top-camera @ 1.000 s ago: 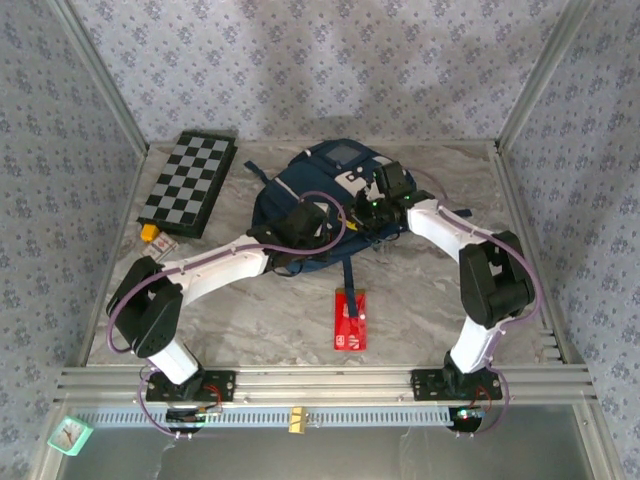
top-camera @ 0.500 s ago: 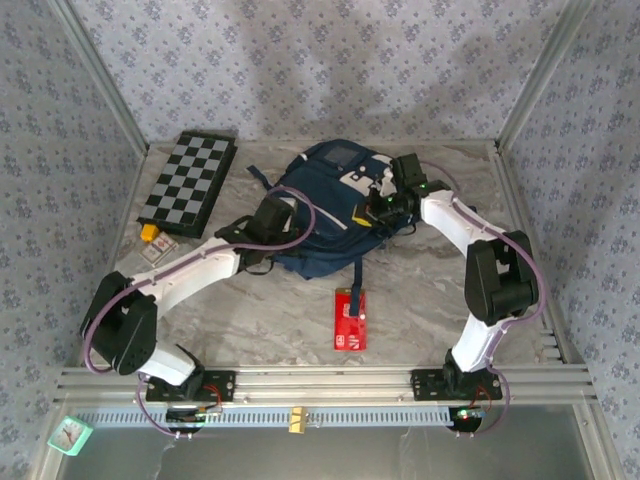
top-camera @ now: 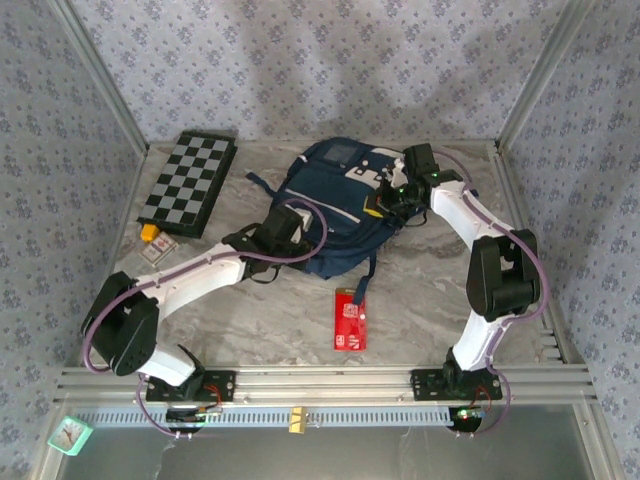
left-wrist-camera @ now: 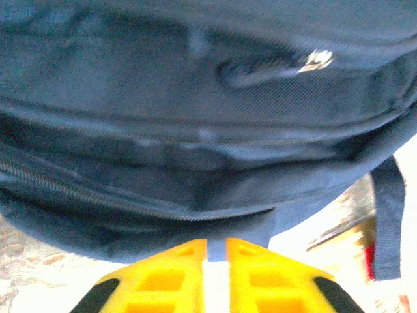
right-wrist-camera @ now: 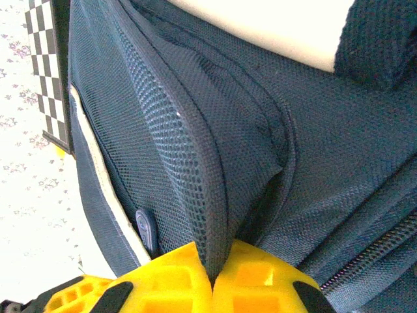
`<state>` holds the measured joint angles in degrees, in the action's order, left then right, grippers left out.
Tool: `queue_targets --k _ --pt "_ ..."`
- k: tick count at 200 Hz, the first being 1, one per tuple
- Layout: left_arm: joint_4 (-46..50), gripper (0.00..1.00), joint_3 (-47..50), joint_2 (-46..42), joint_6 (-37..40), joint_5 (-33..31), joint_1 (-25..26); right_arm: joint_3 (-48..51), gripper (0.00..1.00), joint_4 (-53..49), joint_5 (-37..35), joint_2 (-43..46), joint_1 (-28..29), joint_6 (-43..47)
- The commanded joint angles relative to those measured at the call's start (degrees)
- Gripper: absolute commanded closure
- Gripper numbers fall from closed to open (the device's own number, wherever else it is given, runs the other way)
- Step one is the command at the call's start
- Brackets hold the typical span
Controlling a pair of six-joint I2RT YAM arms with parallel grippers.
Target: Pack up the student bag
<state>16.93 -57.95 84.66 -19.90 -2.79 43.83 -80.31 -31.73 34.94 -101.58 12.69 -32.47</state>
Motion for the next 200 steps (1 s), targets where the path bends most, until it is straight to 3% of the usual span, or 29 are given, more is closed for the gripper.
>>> queue_targets --k 1,37,84,145,200 --pt "-0.8 0.79 -5.1 2.7 7.9 -2.2 0.1 -2.8 1.0 1.9 0.3 0.8 0.1 1.1" --pt "0.2 0.67 -10.9 8.1 14.0 -0.5 0.1 -2.9 1.0 2.8 0.9 0.3 0.1 -0.1" --pt "1.8 0.59 -15.6 13.3 18.2 -0.1 -0.1 -3.7 1.0 3.3 1.2 -0.1 0.1 -0.9" --pt "0.5 0.47 -19.4 16.9 18.9 -2.5 -0.3 -3.6 1.0 4.1 1.4 -0.6 0.5 -1.6" --pt "-1.4 0.44 -22.3 20.3 19.7 -0.2 0.8 -4.1 1.0 4.4 1.4 -1.1 1.3 -2.1"
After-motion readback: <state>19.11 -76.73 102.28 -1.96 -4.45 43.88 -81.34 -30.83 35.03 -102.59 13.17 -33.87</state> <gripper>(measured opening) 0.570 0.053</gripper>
